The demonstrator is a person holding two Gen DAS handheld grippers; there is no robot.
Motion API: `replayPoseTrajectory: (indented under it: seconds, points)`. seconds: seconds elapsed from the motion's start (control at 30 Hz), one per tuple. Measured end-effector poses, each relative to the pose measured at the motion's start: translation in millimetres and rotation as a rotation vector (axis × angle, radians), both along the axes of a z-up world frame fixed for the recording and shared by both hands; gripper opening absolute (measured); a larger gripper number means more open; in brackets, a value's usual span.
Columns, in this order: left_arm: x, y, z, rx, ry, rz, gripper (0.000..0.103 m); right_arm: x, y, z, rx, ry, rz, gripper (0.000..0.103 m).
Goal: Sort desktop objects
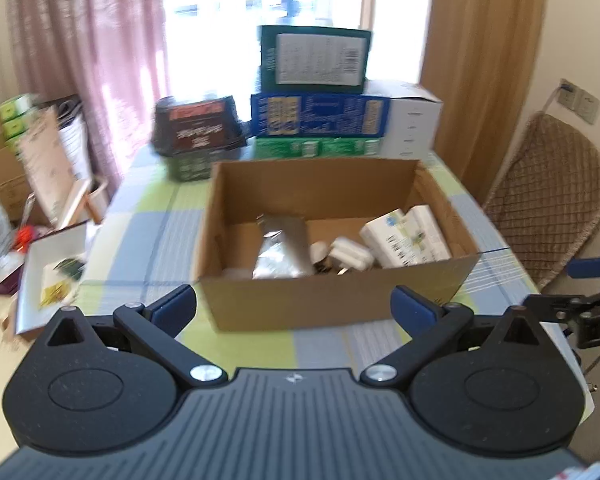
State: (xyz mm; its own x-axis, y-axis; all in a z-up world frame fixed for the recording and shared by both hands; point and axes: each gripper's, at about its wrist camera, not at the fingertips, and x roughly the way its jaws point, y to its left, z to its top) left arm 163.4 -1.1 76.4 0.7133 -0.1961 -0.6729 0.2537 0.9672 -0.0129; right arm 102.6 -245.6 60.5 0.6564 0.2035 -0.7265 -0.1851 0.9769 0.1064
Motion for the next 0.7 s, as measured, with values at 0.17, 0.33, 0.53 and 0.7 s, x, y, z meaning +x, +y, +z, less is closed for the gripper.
replayPoseTrajectory:
  seconds: [0.17,0.33,0.53,0.7]
  points:
    - [-27,14,3,-0.013,0.002,0.029,0.102,-23,8,7,0.008,-0.014,0.012,0.101]
    - [-46,22,4,-0.038,-0.001,0.037,0.102,-40,18,11,-0.009,-0.029,0.022,0.101]
    - [-61,23,5,-0.042,-0.009,0.063,0.102,-55,28,14,-0.033,-0.043,0.034,0.101]
    - [-65,22,0,-0.057,0.001,0.067,0.102,-59,28,11,-0.022,-0.035,0.026,0.101]
